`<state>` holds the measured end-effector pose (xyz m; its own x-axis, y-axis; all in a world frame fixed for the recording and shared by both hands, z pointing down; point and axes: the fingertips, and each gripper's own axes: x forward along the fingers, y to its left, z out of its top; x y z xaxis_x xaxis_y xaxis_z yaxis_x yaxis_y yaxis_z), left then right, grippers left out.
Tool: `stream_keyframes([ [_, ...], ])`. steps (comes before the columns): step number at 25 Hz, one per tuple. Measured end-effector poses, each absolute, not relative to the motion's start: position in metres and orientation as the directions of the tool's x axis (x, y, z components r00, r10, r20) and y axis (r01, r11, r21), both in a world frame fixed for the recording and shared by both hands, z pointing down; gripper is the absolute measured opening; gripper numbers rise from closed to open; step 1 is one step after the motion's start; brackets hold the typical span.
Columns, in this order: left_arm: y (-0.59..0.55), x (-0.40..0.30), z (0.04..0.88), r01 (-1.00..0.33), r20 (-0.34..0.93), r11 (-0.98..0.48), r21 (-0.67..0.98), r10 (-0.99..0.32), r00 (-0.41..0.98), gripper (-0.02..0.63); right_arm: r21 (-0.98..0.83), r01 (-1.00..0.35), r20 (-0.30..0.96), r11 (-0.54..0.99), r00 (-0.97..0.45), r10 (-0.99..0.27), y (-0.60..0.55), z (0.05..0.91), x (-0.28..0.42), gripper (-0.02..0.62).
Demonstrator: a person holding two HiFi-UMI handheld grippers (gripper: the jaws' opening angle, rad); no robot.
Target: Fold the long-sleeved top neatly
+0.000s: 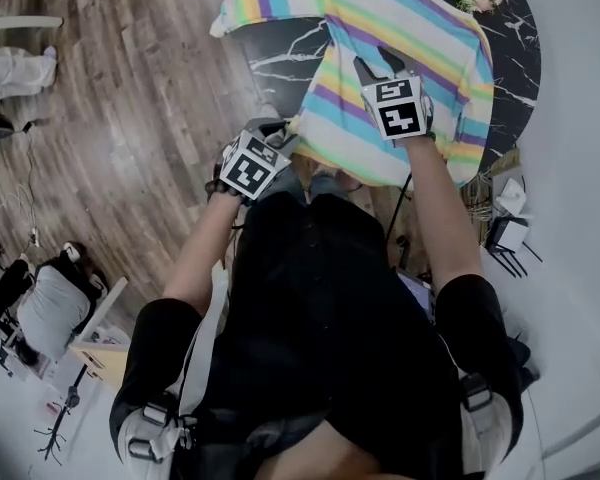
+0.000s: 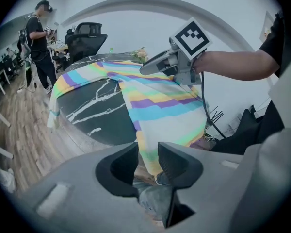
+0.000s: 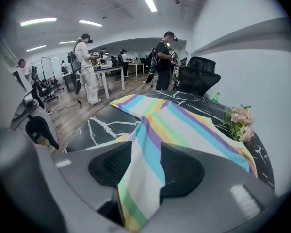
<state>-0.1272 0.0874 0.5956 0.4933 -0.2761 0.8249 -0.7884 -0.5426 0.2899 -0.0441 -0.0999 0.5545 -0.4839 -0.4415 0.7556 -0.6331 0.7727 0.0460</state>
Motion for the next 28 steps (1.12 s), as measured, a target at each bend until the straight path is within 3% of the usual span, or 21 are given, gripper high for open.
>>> stream_keyframes([
  [7,0.118,-0.122,0.623,-0.822,0.835,-0.441,0.36,-0.24,0.495,0.154,0.057,-0.583,0.78,0.81,-0.481,-0.401,-0.056,0.56,-0.024,0.184],
  [10,0.122,-0.123,0.627,-0.83,0.825,-0.408,0.381,-0.255,0.504,0.031,0.045,-0.592,0.789,0.805,-0.473,-0.392,-0.044,0.561,-0.011,0.183],
  [12,0.124,-0.125,0.626,-0.838,0.82,-0.381,0.391,-0.269,0.505,0.026,0.041,-0.598,0.797,0.801,-0.463,-0.387,-0.036,0.562,-0.002,0.179],
  [25,0.148,-0.157,0.621,-0.912,0.855,-0.238,0.334,-0.332,0.399,0.034,0.051,-0.608,0.84,0.793,-0.403,-0.364,-0.001,0.588,0.042,0.167],
  [28,0.142,-0.153,0.614,-0.923,0.867,-0.268,0.276,-0.346,0.359,0.13,0.046,-0.629,0.832,0.776,-0.405,-0.378,0.004,0.586,0.055,0.168],
])
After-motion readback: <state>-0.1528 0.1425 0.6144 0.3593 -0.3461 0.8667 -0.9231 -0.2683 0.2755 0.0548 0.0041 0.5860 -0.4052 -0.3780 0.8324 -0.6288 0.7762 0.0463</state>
